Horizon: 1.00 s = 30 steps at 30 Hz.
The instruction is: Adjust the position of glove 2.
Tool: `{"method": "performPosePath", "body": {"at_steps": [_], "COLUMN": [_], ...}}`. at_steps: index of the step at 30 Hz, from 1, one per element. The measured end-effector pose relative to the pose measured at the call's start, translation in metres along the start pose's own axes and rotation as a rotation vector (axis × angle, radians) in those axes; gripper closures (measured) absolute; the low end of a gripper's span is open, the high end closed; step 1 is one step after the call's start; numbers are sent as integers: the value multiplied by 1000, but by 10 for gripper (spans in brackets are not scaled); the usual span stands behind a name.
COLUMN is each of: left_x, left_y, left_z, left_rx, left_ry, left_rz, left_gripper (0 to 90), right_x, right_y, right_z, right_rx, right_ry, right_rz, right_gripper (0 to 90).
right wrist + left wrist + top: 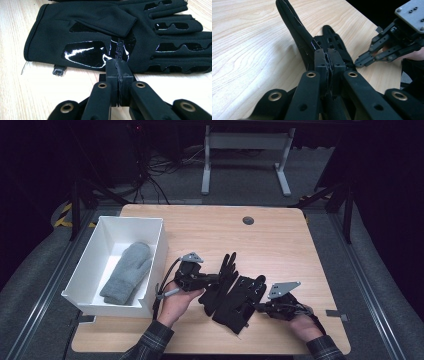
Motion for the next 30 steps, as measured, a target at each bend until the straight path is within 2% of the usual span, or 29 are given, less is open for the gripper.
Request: {"method": "performPosePath", "body": {"at_steps": [30], "left_x": [-19], "left_y": [11], "left_z": [-4], "left_rx": [22], "left_ry": [39], "left_rz": [54], "left_gripper": [879], "right_x": [5], "right_y": [22], "right_z": [-25], "right_rx": [-7], "right_ry": [-26], "right_rz": [0], "right_gripper": [900]}}
Point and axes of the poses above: each handheld gripper's, and its own axes: y roughly forward along the jaws, z roughly out of its underside, x roughly to its left, the point moved 6 cm from there along y, roughly forward along the jaws, and after that the axes turned 7 degrees about z, right-handed, at the moved point
